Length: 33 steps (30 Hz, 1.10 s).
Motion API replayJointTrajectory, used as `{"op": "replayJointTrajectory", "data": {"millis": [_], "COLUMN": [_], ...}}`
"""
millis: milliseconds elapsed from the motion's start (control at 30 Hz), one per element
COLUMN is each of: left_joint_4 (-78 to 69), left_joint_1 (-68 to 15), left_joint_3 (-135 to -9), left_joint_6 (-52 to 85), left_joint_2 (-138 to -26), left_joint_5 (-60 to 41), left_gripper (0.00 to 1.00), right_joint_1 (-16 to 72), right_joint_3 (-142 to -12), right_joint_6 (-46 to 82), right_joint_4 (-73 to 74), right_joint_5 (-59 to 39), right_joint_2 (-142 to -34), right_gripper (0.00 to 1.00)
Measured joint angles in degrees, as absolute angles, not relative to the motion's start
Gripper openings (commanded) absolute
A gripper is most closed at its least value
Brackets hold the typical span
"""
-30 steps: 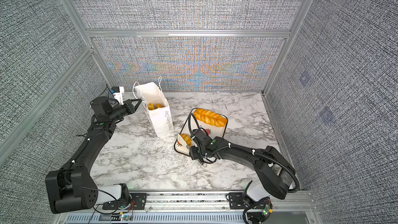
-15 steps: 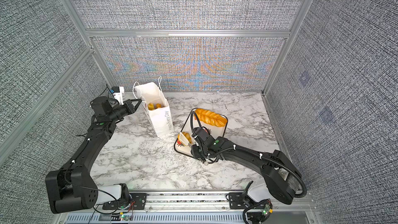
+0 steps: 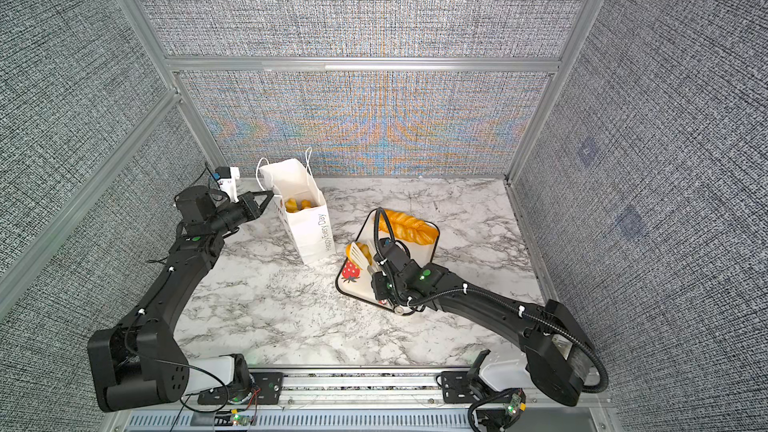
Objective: Place the fake bread into the paper bag
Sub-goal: 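Lift the bun in the tongs and carry it toward the bag opening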
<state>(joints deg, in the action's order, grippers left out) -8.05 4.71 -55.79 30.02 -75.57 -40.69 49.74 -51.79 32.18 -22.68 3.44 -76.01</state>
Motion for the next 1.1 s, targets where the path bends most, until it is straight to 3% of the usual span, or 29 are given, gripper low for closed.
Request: {"op": "replayJointTrajectory", "data": {"millis": [1100], "left_joint_4": [-8.1], "left_joint_1": [4.7], "left_joint_3": [-55.8], "left_joint_6": [30.0], "left_joint_2": [-75.6], "left_joint_5": [-40.7], "left_gripper": [0.01], "right_joint_1": [49.6], "right_joint_3": [-61.2], "right_joint_6": [30.4], "right_joint_4": [-18.7], "right_joint_5": [8.4], "right_joint_2": [-70.4], "right_gripper": [0.35]}}
